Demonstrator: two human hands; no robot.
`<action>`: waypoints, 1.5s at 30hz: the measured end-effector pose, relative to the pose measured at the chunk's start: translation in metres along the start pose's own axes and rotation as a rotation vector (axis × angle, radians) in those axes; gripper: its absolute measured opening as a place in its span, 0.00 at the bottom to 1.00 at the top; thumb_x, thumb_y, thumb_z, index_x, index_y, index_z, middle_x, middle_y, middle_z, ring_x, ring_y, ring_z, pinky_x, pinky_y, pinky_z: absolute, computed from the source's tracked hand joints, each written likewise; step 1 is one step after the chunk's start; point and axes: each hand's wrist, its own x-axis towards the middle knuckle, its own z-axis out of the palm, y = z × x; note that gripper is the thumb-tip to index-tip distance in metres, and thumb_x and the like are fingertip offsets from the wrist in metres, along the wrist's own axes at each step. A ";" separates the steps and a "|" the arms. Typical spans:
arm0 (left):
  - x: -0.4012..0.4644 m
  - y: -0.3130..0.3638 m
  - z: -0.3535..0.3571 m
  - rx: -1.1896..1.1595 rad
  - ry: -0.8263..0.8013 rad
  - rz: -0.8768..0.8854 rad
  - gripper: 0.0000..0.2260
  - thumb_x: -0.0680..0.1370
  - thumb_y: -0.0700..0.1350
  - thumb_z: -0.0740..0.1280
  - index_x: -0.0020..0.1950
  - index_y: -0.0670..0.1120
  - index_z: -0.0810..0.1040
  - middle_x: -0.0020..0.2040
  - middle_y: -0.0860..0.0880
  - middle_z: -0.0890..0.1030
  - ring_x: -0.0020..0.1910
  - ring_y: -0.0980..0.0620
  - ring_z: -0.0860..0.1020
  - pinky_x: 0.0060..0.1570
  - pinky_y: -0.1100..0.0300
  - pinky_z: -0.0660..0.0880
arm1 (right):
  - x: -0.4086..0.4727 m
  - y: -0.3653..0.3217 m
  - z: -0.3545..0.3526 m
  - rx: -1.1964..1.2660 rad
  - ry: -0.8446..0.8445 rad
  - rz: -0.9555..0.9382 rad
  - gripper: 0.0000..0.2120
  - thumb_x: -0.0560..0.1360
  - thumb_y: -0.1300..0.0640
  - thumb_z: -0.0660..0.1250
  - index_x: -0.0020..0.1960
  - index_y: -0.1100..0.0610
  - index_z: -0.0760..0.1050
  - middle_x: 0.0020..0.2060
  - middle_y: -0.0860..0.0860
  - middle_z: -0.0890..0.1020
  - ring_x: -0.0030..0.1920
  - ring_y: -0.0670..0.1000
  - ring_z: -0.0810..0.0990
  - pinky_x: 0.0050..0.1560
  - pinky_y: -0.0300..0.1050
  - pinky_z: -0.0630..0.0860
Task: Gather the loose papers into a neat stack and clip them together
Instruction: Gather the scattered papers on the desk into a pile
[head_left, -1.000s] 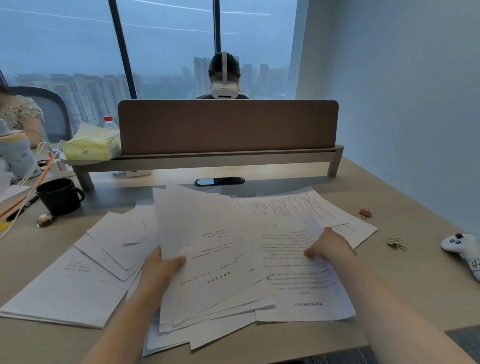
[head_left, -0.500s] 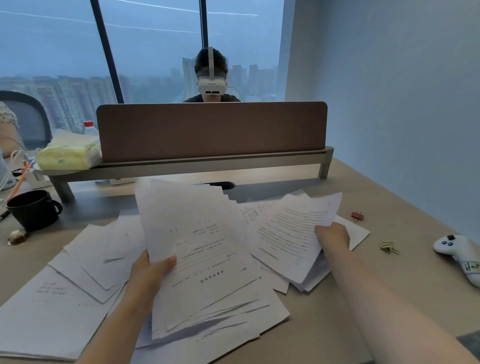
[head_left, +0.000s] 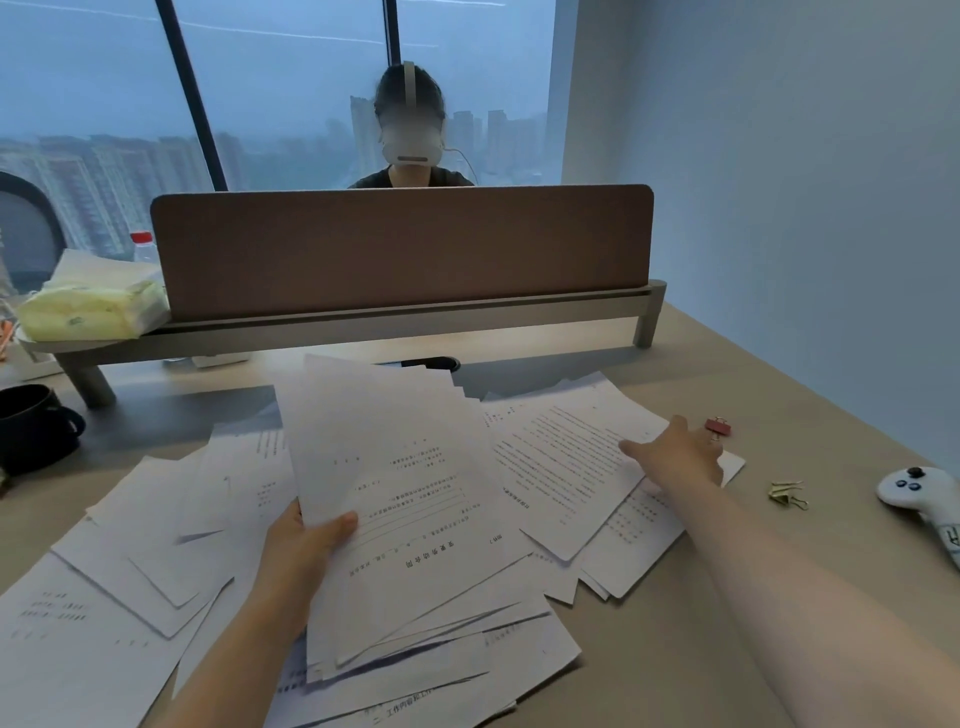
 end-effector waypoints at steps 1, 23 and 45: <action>0.001 -0.001 0.001 0.003 0.001 0.002 0.14 0.76 0.36 0.70 0.61 0.45 0.76 0.51 0.41 0.83 0.46 0.37 0.82 0.47 0.44 0.80 | 0.005 0.000 0.002 -0.016 -0.020 0.011 0.41 0.68 0.35 0.71 0.72 0.55 0.62 0.70 0.60 0.67 0.71 0.62 0.62 0.61 0.59 0.70; 0.005 -0.003 -0.001 0.015 -0.015 -0.043 0.15 0.76 0.39 0.70 0.62 0.46 0.76 0.53 0.42 0.83 0.48 0.37 0.82 0.48 0.42 0.80 | 0.033 -0.008 -0.010 0.114 -0.144 0.006 0.36 0.74 0.65 0.69 0.75 0.60 0.54 0.56 0.62 0.76 0.56 0.62 0.76 0.47 0.50 0.74; -0.003 -0.002 0.006 0.000 -0.022 -0.049 0.13 0.76 0.37 0.69 0.60 0.44 0.77 0.52 0.39 0.83 0.48 0.35 0.82 0.52 0.37 0.78 | 0.047 0.026 -0.034 -0.213 -0.216 0.060 0.56 0.52 0.31 0.78 0.71 0.59 0.66 0.67 0.55 0.75 0.61 0.59 0.77 0.60 0.55 0.76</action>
